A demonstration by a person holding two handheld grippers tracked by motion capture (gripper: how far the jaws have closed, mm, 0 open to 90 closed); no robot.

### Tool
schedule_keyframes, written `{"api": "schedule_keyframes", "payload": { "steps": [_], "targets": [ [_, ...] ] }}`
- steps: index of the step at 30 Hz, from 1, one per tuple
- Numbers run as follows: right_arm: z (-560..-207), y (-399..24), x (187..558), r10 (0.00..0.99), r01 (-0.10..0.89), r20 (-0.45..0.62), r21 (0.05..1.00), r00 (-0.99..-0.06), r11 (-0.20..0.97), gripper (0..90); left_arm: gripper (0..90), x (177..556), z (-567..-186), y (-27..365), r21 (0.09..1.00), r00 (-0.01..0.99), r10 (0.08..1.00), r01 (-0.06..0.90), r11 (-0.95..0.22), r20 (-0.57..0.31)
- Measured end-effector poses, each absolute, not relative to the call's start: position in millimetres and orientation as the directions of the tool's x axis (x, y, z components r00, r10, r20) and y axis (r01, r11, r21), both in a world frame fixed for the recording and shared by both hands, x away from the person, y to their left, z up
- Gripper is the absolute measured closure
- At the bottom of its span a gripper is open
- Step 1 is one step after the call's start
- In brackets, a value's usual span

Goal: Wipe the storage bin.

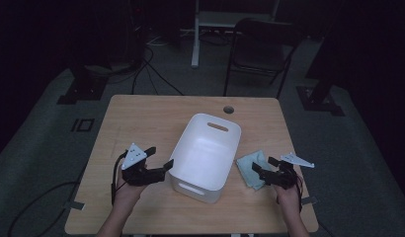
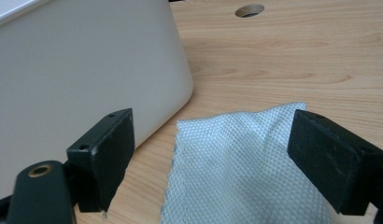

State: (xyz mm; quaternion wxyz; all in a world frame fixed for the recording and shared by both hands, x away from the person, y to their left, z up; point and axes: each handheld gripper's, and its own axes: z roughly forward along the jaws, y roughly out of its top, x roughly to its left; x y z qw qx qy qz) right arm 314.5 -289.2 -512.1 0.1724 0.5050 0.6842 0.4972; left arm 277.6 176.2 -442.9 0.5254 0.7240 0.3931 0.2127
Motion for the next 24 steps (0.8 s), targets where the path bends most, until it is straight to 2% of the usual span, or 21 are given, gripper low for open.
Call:
{"api": "schedule_keyframes", "payload": {
  "steps": [4,10,20,24],
  "targets": [
    [-512.6,-289.7,312.6,0.859,0.523,0.273,0.852,-0.433,-0.007,14.8,18.8,274.2,-445.3,188.2,0.937,0.607,0.785,0.332,-0.104,-0.128],
    [-513.7,-291.9,311.0,0.862,0.528,0.277,0.849,-0.425,-0.012,14.8,18.8,269.0,-453.1,205.7,0.948,0.597,0.794,0.305,-0.092,-0.115],
    [-518.9,-296.1,303.1,0.873,0.532,0.26,0.847,-0.412,-0.001,14.7,18.9,262.2,-477.8,232.1,0.926,0.513,0.851,0.365,-0.099,-0.112],
    [-526.0,-297.4,299.7,0.878,0.551,0.253,0.835,-0.406,0.014,14.7,18.9,260.4,-491.0,237.9,0.913,0.499,0.855,0.398,-0.085,-0.138]
  ]
}}
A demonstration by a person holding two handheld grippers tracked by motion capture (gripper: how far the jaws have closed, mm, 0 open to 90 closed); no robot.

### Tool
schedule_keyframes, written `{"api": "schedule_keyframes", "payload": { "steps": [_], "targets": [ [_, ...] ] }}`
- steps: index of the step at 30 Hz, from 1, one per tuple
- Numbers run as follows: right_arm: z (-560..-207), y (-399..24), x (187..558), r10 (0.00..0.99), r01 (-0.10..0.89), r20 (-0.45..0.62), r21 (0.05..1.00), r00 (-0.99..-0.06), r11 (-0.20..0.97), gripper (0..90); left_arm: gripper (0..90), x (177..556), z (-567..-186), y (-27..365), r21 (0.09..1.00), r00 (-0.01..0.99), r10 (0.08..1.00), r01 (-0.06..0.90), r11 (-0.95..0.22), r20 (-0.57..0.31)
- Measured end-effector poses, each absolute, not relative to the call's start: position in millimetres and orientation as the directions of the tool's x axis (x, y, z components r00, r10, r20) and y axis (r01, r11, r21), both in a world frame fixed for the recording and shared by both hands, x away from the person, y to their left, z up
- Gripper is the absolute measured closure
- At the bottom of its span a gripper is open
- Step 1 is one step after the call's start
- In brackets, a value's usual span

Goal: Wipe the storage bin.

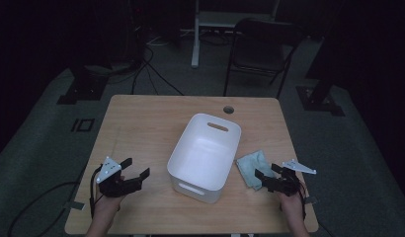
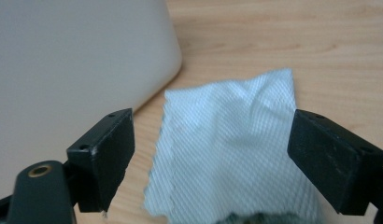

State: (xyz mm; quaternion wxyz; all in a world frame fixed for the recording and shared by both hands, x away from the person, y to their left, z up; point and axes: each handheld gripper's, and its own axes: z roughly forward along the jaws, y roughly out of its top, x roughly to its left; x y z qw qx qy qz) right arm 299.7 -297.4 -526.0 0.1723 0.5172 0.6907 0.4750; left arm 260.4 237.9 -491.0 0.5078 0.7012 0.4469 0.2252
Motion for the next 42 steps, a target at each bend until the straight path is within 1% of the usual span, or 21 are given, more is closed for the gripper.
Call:
{"api": "schedule_keyframes", "payload": {
  "steps": [5,7,9,12,16,24,26,27,32,34,37,42],
  "targets": [
    [-530.3,-298.0,297.7,0.883,0.558,0.245,0.829,-0.4,0.023,14.7,18.9,257.0,-503.5,243.0,0.902,0.486,0.86,0.424,-0.077,-0.155],
    [-531.8,-297.8,295.9,0.886,0.563,0.237,0.826,-0.398,0.031,14.7,18.8,254.5,-512.2,247.1,0.893,0.457,0.875,0.444,-0.071,-0.158],
    [-533.9,-297.3,294.4,0.887,0.563,0.23,0.825,-0.399,0.039,14.7,16.6,253.9,-517.0,249.8,0.882,0.444,0.881,0.465,-0.072,-0.162],
    [-537.1,-297.3,292.6,0.891,0.567,0.223,0.822,-0.396,0.047,14.7,16.5,251.8,-523.9,252.5,0.872,0.431,0.888,0.484,-0.078,-0.159],
    [-539.5,-298.5,292.8,0.898,0.566,0.216,0.823,-0.382,0.043,14.4,15.4,251.0,-532.6,255.3,0.852,0.401,0.896,0.521,-0.055,-0.188],
    [-543.6,-302.7,294.0,0.911,0.563,0.205,0.826,-0.358,0.035,14.2,14.4,250.9,-541.9,259.2,0.836,0.345,0.924,0.546,-0.053,-0.167],
    [-544.6,-303.9,294.6,0.909,0.564,0.216,0.825,-0.357,0.025,14.2,9.6,251.6,-544.5,260.6,0.829,0.332,0.93,0.556,-0.061,-0.154],
    [-544.6,-303.9,294.6,0.909,0.564,0.216,0.825,-0.357,0.025,14.2,9.2,251.6,-544.5,260.6,0.829,0.332,0.93,0.556,-0.061,-0.154],
    [-547.3,-304.0,295.0,0.916,0.563,0.199,0.826,-0.348,0.035,14.2,9.1,251.2,-548.6,262.1,0.817,0.293,0.951,0.569,-0.092,-0.097],
    [-547.7,-304.0,295.0,0.917,0.561,0.197,0.827,-0.347,0.035,14.2,9.0,252.6,-550.4,263.1,0.809,0.282,0.955,0.58,-0.093,-0.092],
    [-548.4,-303.0,294.9,0.919,0.557,0.182,0.829,-0.349,0.047,14.2,9.1,251.7,-549.8,263.3,0.815,0.267,0.961,0.572,-0.095,-0.076],
    [-550.4,-302.2,295.0,0.924,0.561,0.173,0.826,-0.342,0.054,14.2,9.1,251.3,-550.6,265.0,0.817,0.221,0.973,0.572,-0.068,-0.074]
  ]
}}
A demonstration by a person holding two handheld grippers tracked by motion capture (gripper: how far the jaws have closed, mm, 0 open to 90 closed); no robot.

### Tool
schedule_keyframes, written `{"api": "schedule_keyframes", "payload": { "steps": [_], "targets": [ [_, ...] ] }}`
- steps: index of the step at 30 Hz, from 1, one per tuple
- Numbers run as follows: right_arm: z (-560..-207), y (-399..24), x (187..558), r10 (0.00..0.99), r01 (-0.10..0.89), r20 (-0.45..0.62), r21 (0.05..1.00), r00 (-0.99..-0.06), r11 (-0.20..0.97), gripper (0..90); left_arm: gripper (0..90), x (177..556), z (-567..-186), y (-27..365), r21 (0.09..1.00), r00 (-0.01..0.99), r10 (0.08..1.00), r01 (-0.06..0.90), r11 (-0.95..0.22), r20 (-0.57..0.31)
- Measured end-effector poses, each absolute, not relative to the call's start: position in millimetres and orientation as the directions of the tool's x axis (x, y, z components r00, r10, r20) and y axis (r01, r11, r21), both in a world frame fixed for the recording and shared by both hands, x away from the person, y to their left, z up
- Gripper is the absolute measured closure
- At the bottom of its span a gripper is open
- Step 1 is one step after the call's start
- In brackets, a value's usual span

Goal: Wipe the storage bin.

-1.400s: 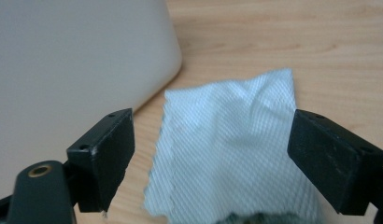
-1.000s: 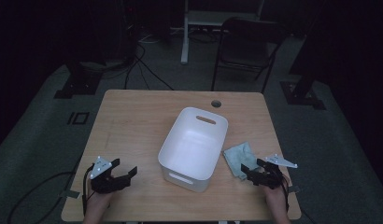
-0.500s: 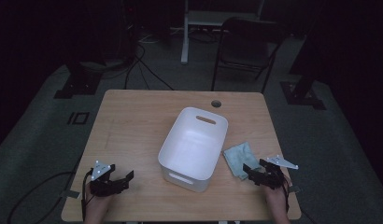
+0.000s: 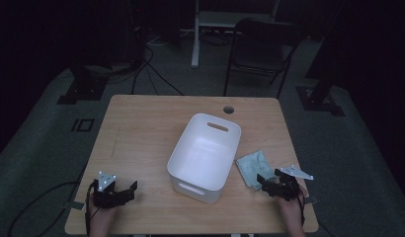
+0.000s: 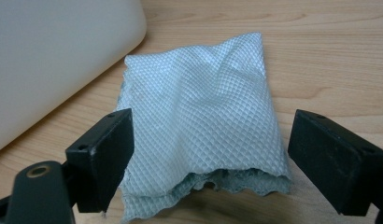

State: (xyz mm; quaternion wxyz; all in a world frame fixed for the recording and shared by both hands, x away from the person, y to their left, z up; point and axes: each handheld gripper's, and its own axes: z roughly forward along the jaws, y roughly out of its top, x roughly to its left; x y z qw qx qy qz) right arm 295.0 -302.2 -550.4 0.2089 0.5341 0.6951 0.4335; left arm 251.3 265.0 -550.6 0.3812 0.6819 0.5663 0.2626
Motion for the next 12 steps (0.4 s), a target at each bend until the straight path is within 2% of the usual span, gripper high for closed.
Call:
{"api": "schedule_keyframes", "payload": {
  "steps": [3,6,12],
  "targets": [
    [-551.0,-302.8,294.8,0.925,0.56,0.173,0.827,-0.339,0.05,14.2,9.2,250.8,-551.2,268.2,0.817,0.173,0.984,0.574,-0.059,-0.051],
    [-552.1,-303.6,295.2,0.927,0.563,0.175,0.825,-0.332,0.046,14.2,9.2,250.7,-551.5,272.5,0.821,0.147,0.987,0.57,-0.027,-0.069],
    [-553.7,-303.2,295.9,0.926,0.567,0.172,0.822,-0.336,0.053,14.2,9.4,251.9,-553.3,271.9,0.812,0.147,0.987,0.583,-0.029,-0.07]
  ]
}}
